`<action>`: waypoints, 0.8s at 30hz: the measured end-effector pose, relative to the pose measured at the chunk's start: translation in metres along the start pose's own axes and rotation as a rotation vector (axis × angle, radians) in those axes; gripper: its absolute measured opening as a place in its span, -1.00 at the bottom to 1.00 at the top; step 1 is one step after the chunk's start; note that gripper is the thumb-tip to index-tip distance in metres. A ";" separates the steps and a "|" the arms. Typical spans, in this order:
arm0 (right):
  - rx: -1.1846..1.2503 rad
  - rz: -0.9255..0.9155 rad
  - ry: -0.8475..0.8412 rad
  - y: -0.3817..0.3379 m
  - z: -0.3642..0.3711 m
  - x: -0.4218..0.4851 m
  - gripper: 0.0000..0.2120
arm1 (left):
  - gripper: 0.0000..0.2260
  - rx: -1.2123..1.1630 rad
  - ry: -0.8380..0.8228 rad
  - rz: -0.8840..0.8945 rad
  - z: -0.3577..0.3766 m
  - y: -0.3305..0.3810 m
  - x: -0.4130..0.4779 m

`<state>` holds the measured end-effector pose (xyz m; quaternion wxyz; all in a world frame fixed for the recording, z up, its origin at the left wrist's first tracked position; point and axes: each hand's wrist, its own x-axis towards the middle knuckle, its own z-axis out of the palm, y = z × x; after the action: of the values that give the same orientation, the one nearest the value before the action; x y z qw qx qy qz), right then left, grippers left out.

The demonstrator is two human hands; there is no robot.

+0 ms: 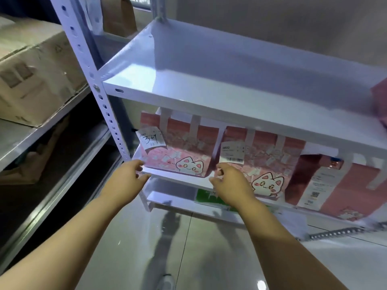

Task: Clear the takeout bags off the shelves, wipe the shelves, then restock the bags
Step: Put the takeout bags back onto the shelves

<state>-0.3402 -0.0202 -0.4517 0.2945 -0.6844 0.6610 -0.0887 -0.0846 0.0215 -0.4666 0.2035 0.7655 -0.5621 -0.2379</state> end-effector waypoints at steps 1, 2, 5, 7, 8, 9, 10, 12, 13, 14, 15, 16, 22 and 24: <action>0.005 0.012 0.011 -0.004 0.000 0.007 -0.55 | -0.65 -0.017 0.001 0.009 -0.001 -0.001 0.010; 0.008 0.028 0.023 -0.008 0.000 0.015 -0.55 | -0.67 -0.030 0.003 0.024 -0.002 -0.001 0.020; 0.003 0.080 0.069 -0.016 -0.002 0.035 -0.65 | -0.75 -0.081 0.035 0.057 -0.001 -0.001 0.049; 0.010 0.126 0.076 -0.019 -0.003 0.047 -0.73 | -0.67 -0.146 0.038 0.037 0.002 -0.004 0.066; 0.012 0.149 0.069 -0.020 -0.003 0.052 -0.75 | -0.67 -0.177 0.041 0.021 0.003 -0.005 0.073; 0.009 0.171 0.064 -0.022 -0.004 0.056 -0.78 | -0.68 -0.197 0.045 0.003 0.004 -0.006 0.080; 0.001 0.192 0.061 -0.023 -0.004 0.060 -0.80 | -0.70 -0.201 0.043 -0.025 0.005 -0.007 0.085; -0.003 0.227 0.055 -0.026 -0.004 0.067 -0.81 | -0.67 -0.199 0.028 -0.070 0.007 -0.007 0.093; 0.006 0.238 0.045 -0.027 -0.003 0.070 -0.81 | -0.61 -0.195 0.019 -0.092 0.007 -0.007 0.096; 0.025 0.243 0.035 -0.028 -0.001 0.073 -0.85 | -0.57 -0.189 0.011 -0.109 0.007 -0.007 0.098; 0.051 0.245 0.029 -0.029 0.001 0.075 -0.89 | -0.57 -0.184 0.009 -0.111 0.008 -0.009 0.100; 0.075 0.252 0.033 -0.029 0.002 0.077 -0.89 | -0.60 -0.176 0.015 -0.103 0.009 -0.011 0.102; 0.143 0.283 0.146 -0.027 0.006 0.073 -0.96 | -0.73 -0.162 0.113 -0.064 0.007 -0.018 0.096; 0.194 0.235 0.201 -0.025 0.007 0.063 -0.94 | -0.79 -0.144 0.162 -0.043 0.004 -0.016 0.085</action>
<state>-0.3086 -0.0801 -0.4611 0.2998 -0.5583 0.7511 -0.1851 -0.0527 -0.0558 -0.4903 0.2977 0.7775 -0.5087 -0.2194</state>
